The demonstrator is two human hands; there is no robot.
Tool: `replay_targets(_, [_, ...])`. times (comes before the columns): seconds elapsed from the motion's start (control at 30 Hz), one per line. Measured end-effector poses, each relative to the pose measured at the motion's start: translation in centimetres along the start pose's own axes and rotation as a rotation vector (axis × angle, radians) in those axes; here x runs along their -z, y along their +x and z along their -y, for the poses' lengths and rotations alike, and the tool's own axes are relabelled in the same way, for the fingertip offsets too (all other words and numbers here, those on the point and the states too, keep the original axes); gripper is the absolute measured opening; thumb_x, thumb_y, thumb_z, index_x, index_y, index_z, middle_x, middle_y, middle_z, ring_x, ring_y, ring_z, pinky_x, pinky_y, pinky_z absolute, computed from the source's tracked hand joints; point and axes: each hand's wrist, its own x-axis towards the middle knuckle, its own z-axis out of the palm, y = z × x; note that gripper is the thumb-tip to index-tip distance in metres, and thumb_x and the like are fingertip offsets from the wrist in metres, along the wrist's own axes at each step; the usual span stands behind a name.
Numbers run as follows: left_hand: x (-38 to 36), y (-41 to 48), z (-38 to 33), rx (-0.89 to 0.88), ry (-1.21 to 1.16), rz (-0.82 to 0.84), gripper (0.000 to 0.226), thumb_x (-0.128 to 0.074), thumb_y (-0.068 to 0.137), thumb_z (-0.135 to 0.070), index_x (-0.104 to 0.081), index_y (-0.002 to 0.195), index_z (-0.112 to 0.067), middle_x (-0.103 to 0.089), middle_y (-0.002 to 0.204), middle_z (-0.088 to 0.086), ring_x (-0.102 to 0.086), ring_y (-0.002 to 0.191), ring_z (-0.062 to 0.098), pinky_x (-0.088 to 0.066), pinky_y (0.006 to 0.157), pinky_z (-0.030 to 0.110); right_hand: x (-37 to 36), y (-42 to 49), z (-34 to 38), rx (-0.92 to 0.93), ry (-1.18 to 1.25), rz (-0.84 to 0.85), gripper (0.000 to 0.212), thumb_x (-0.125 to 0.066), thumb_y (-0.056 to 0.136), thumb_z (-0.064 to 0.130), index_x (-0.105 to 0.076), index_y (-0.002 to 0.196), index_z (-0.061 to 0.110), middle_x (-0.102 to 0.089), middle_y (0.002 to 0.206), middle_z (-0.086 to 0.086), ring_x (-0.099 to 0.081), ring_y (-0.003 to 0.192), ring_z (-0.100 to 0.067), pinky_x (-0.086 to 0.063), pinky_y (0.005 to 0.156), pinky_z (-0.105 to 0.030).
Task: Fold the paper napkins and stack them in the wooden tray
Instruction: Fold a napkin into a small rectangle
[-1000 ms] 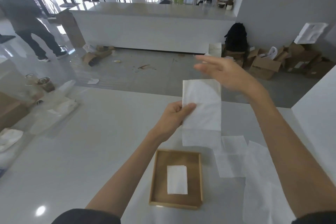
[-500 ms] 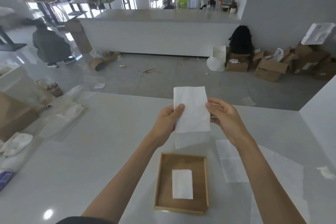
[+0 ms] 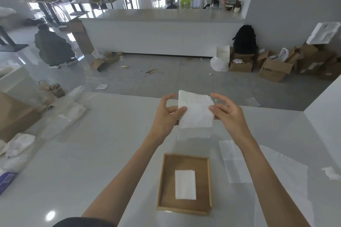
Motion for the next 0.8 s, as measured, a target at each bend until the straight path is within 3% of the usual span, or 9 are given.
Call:
replay_targets(0.17, [0.0, 0.6, -0.1, -0.151, 0.159, -0.034, 0.03, -0.068, 0.092, -0.009, -0.064, 0.118, -0.023, -0.069, 0.091, 0.028, -0.069, 0.079, 0.03, -0.06, 0.077, 0.053, -0.1, 0.6, 0.2, 0.059, -0.034, -0.022, 0.02, -0.072, 0.09, 0.01, -0.075, 0.106, 0.022, -0.076, 0.1, 0.001, -0.07, 0.088, -0.003, -0.054, 0.076, -0.017])
replay_targets(0.27, [-0.1, 1.0, 0.1, -0.167, 0.218, -0.09, 0.017, -0.07, 0.091, -0.009, -0.071, 0.107, -0.015, -0.072, 0.087, 0.018, -0.071, 0.08, 0.032, -0.059, 0.079, 0.054, -0.2, 0.8, 0.1, 0.096, -0.08, -0.057, 0.02, -0.074, 0.089, 0.011, -0.076, 0.106, 0.02, -0.075, 0.098, 0.005, -0.069, 0.088, 0.0, -0.051, 0.077, -0.011])
replay_targets(0.37, [-0.1, 1.4, 0.3, -0.186, 0.296, -0.158, 0.009, -0.072, 0.089, -0.013, -0.074, 0.098, -0.015, -0.07, 0.078, 0.004, -0.067, 0.074, 0.016, -0.06, 0.083, 0.047, -0.2, 0.9, 0.1, 0.108, -0.138, -0.073, 0.019, -0.075, 0.088, 0.015, -0.076, 0.107, 0.019, -0.076, 0.098, 0.004, -0.071, 0.091, -0.003, -0.051, 0.078, -0.011])
replay_targets(0.43, [-0.3, 1.5, 0.2, -0.214, 0.341, -0.189, 0.007, -0.072, 0.089, -0.014, -0.074, 0.089, -0.02, -0.069, 0.076, -0.004, -0.065, 0.071, 0.006, -0.059, 0.079, 0.034, -0.2, 1.0, 0.0, 0.111, -0.173, -0.077, 0.014, -0.075, 0.088, 0.017, -0.076, 0.102, 0.02, -0.076, 0.095, 0.005, -0.07, 0.087, -0.004, -0.051, 0.078, -0.014])
replay_targets(0.5, [-0.5, 1.3, 0.0, -0.242, 0.394, -0.213, 0.012, -0.072, 0.088, -0.013, -0.073, 0.084, -0.025, -0.067, 0.086, -0.007, -0.064, 0.075, 0.001, -0.054, 0.078, 0.023, -0.1, 1.2, 0.0, 0.124, -0.224, -0.075, 0.008, -0.073, 0.09, 0.02, -0.076, 0.097, 0.022, -0.075, 0.091, 0.008, -0.068, 0.083, -0.004, -0.05, 0.077, -0.017])
replay_targets(0.57, [-0.5, 1.3, -0.1, -0.267, 0.446, -0.21, 0.007, -0.073, 0.088, -0.015, -0.073, 0.086, -0.022, -0.061, 0.102, 0.001, -0.063, 0.089, 0.009, -0.05, 0.086, 0.021, 0.1, 1.4, 0.0, 0.145, -0.308, -0.064, 0.003, -0.072, 0.091, 0.024, -0.075, 0.092, 0.026, -0.071, 0.094, 0.01, -0.065, 0.085, -0.003, -0.049, 0.076, -0.018])
replay_targets(0.63, [-0.2, 1.5, -0.3, -0.268, 0.477, -0.175, 0.002, -0.071, 0.089, -0.018, -0.071, 0.091, -0.018, -0.061, 0.109, 0.004, -0.06, 0.097, 0.015, -0.047, 0.091, 0.023, 0.3, 1.5, 0.1, 0.141, -0.347, -0.04, 0.003, -0.071, 0.091, 0.026, -0.072, 0.089, 0.028, -0.066, 0.106, 0.011, -0.062, 0.097, -0.001, -0.049, 0.08, -0.019])
replay_targets(0.7, [-0.1, 1.7, -0.5, -0.258, 0.462, -0.105, 0.004, -0.067, 0.09, -0.02, -0.068, 0.091, -0.017, -0.068, 0.097, 0.008, -0.062, 0.088, 0.021, -0.05, 0.084, 0.034, 0.5, 1.5, 0.6, 0.081, -0.273, 0.012, 0.001, -0.07, 0.092, 0.027, -0.069, 0.093, 0.026, -0.066, 0.117, 0.011, -0.061, 0.108, 0.001, -0.049, 0.086, -0.02])
replay_targets(0.8, [0.0, 1.7, -0.8, -0.253, 0.428, -0.082, 0.01, -0.063, 0.089, -0.025, -0.066, 0.091, -0.016, -0.067, 0.086, 0.018, -0.064, 0.079, 0.034, -0.055, 0.074, 0.049, 0.8, 1.3, 0.5, -0.026, -0.13, 0.161, 0.028, -0.073, 0.09, 0.021, -0.06, 0.115, 0.021, -0.075, 0.108, 0.005, -0.07, 0.102, -0.01, -0.052, 0.084, -0.024])
